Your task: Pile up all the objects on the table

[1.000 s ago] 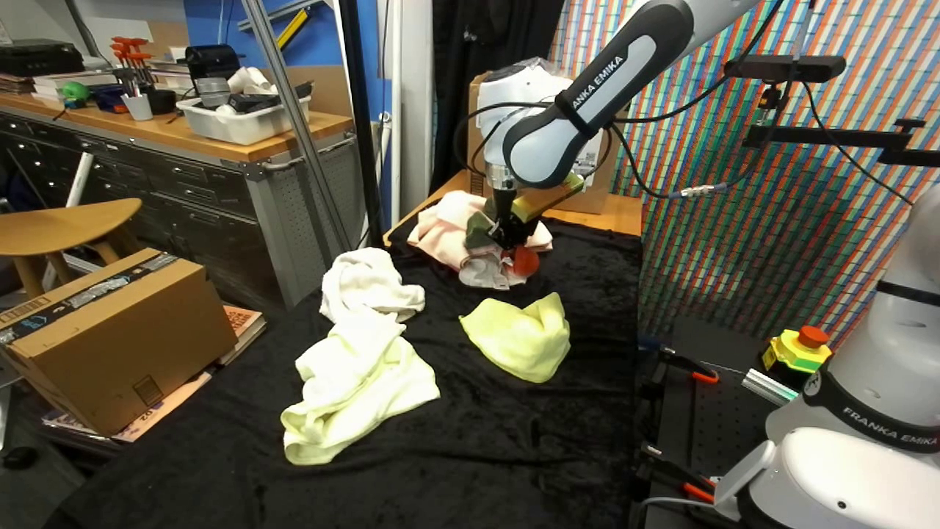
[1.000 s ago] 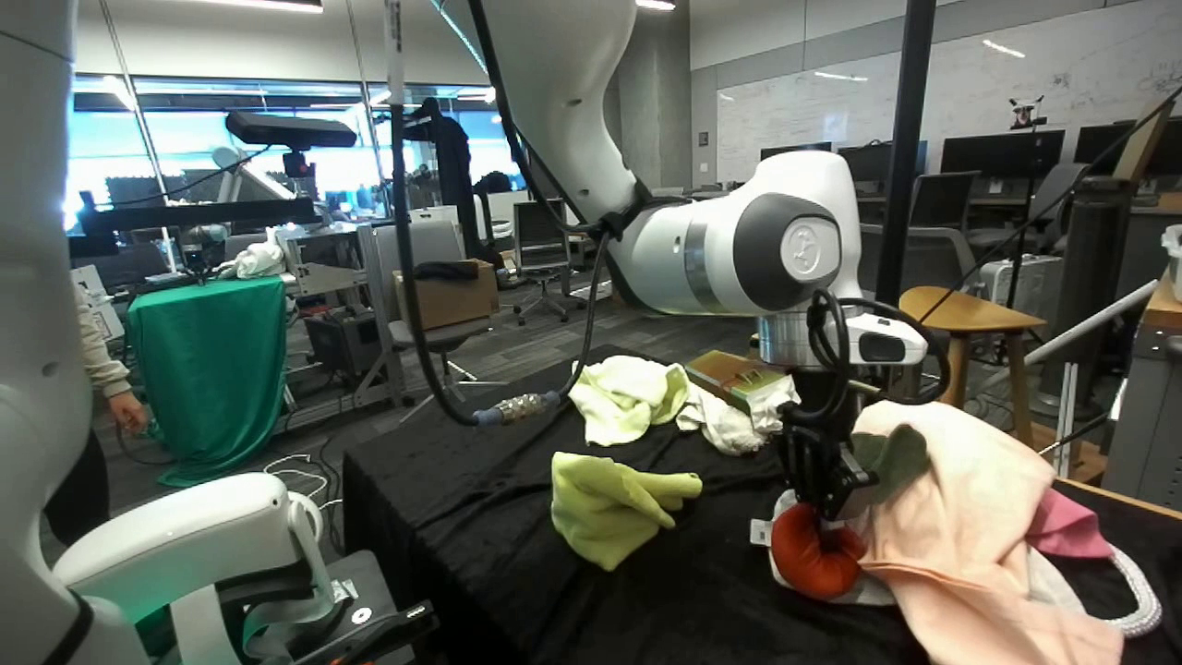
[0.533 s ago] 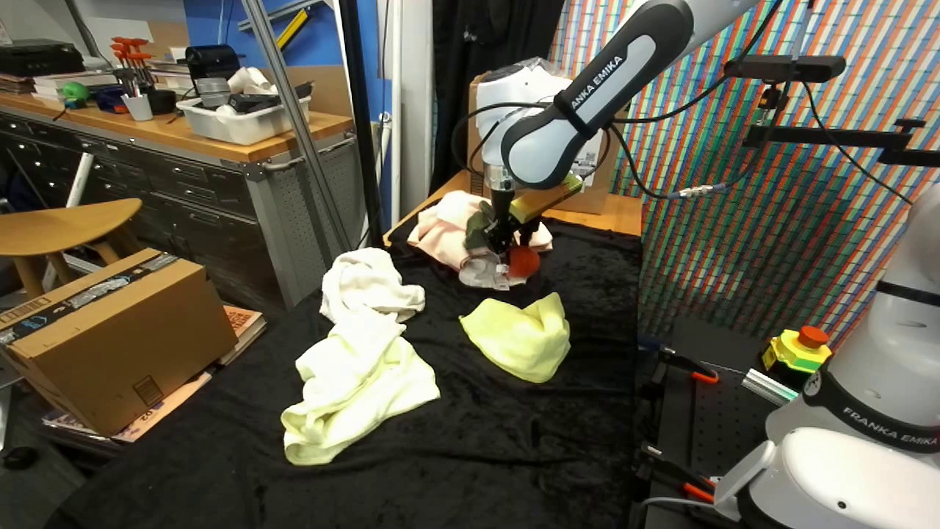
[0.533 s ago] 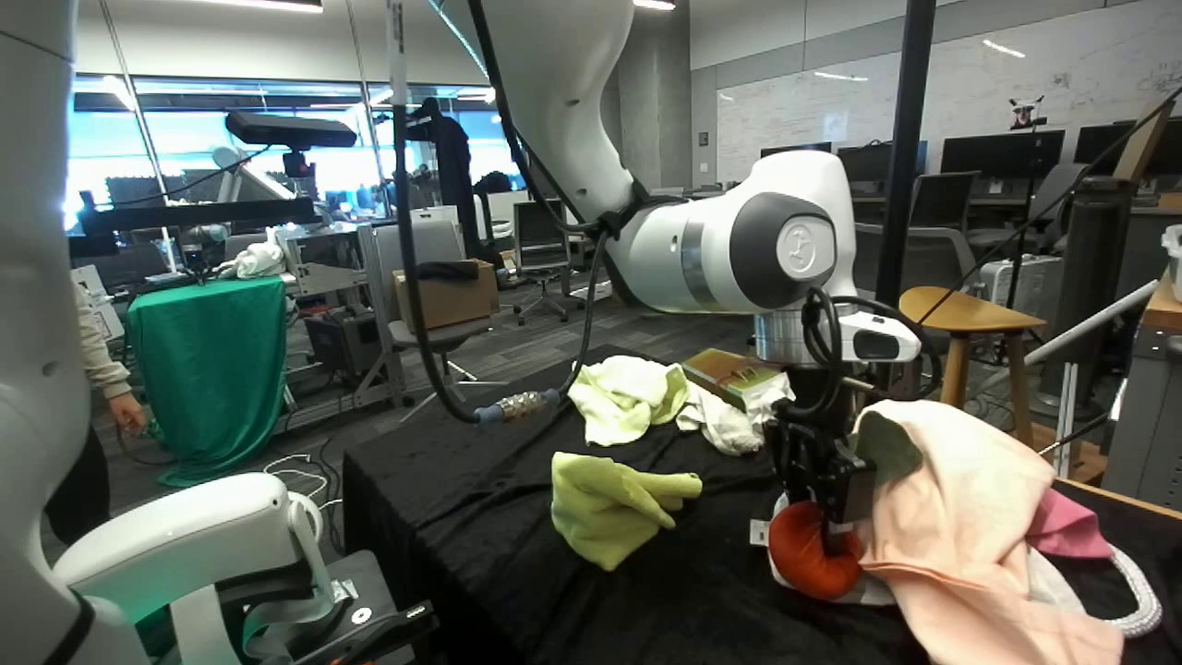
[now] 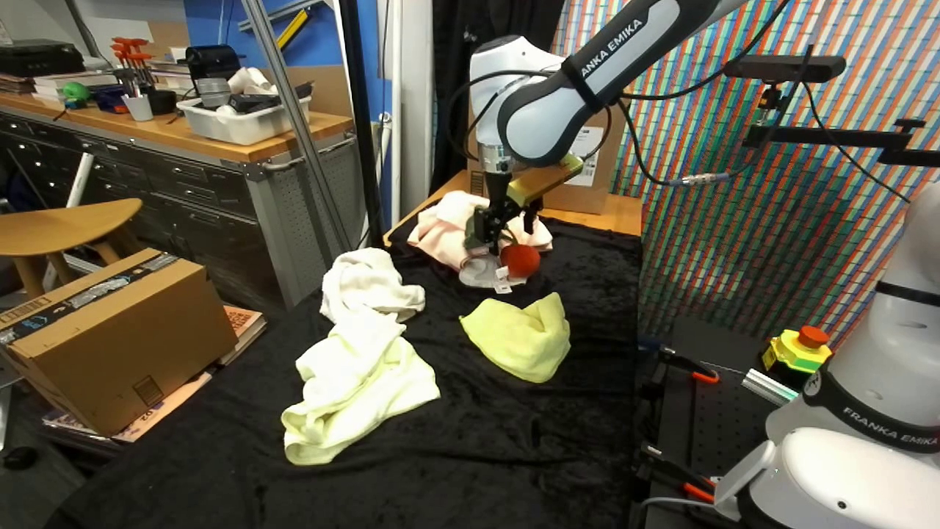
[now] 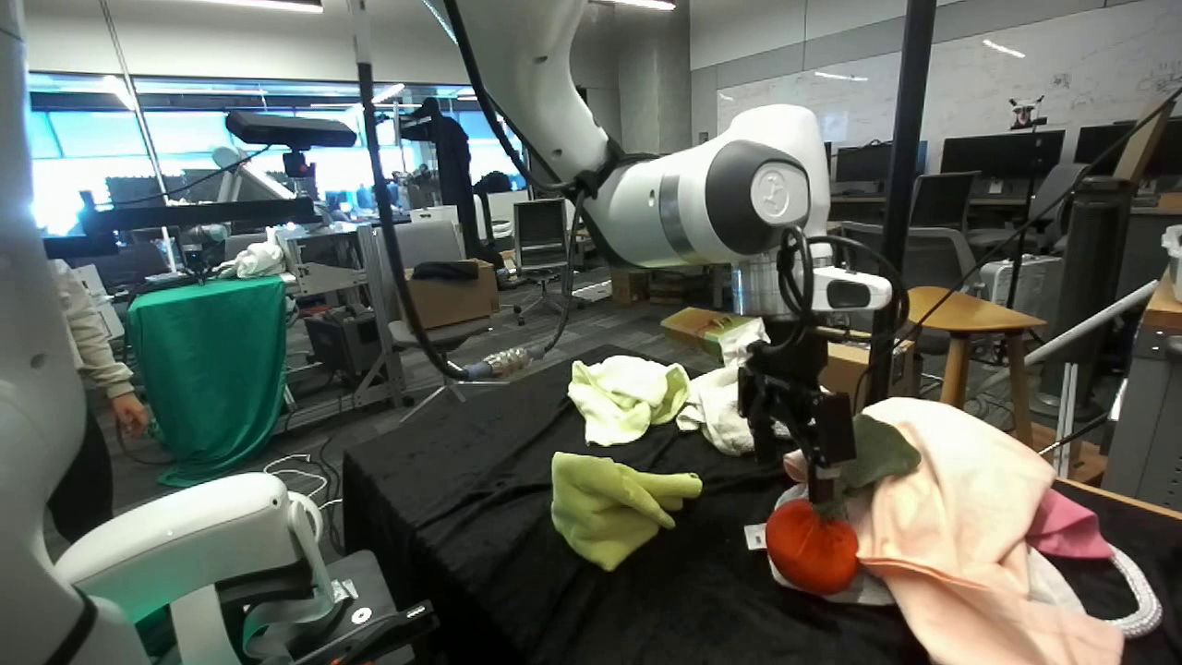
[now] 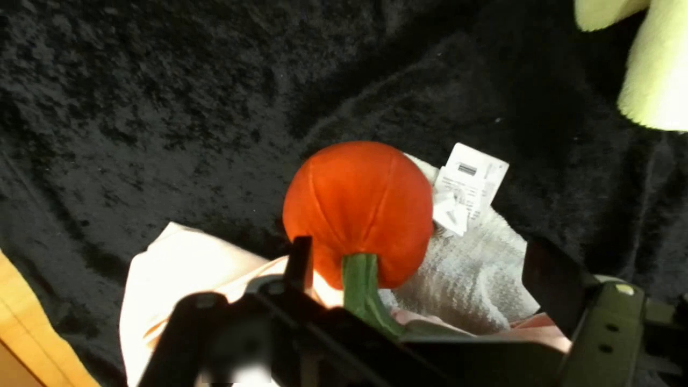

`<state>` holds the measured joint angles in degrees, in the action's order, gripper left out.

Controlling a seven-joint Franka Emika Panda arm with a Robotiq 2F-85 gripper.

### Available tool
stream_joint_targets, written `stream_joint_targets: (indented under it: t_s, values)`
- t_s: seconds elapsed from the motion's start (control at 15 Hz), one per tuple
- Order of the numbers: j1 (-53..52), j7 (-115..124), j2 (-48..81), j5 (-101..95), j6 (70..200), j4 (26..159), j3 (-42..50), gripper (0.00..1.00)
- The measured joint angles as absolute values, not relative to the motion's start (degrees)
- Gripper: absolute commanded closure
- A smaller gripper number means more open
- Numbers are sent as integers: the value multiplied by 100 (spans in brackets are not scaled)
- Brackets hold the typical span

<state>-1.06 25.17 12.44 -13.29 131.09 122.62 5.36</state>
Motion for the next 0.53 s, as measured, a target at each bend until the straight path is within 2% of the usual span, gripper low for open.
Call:
stream_joint_targets:
  t_s: [0.53]
  values:
    - [-335,2245,805,-641,12173,12410,-76,0]
